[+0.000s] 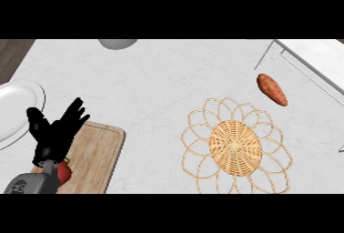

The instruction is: Pick the cupcake from the placemat and place it in the tiered shelf

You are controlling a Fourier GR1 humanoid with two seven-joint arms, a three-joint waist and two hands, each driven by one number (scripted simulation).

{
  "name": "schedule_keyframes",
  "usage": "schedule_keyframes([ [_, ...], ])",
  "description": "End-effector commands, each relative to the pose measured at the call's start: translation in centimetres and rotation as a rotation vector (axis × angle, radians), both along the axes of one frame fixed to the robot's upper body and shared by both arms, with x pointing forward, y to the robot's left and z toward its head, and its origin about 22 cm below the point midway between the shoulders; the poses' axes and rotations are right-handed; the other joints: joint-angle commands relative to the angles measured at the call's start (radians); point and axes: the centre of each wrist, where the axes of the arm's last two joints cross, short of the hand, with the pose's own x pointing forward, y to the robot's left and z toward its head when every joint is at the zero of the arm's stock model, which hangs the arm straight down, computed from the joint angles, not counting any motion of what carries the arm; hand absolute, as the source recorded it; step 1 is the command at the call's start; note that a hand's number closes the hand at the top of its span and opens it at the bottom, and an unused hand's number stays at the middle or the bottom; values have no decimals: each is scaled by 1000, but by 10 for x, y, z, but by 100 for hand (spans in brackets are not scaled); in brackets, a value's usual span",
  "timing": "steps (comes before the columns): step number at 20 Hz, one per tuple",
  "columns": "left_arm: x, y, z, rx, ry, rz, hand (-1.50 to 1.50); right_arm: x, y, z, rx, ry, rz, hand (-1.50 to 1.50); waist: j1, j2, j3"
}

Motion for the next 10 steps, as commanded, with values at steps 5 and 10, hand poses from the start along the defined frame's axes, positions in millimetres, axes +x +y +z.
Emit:
schedule_keyframes([
  [5,-23,9,-31,1,96,7,0,-6,-45,11,101,130,-47,150,1,5,-9],
  [10,-23,1,-27,-23,100,-6,0,5,-80,-18,60,203,-29,150,7,8,-9],
])
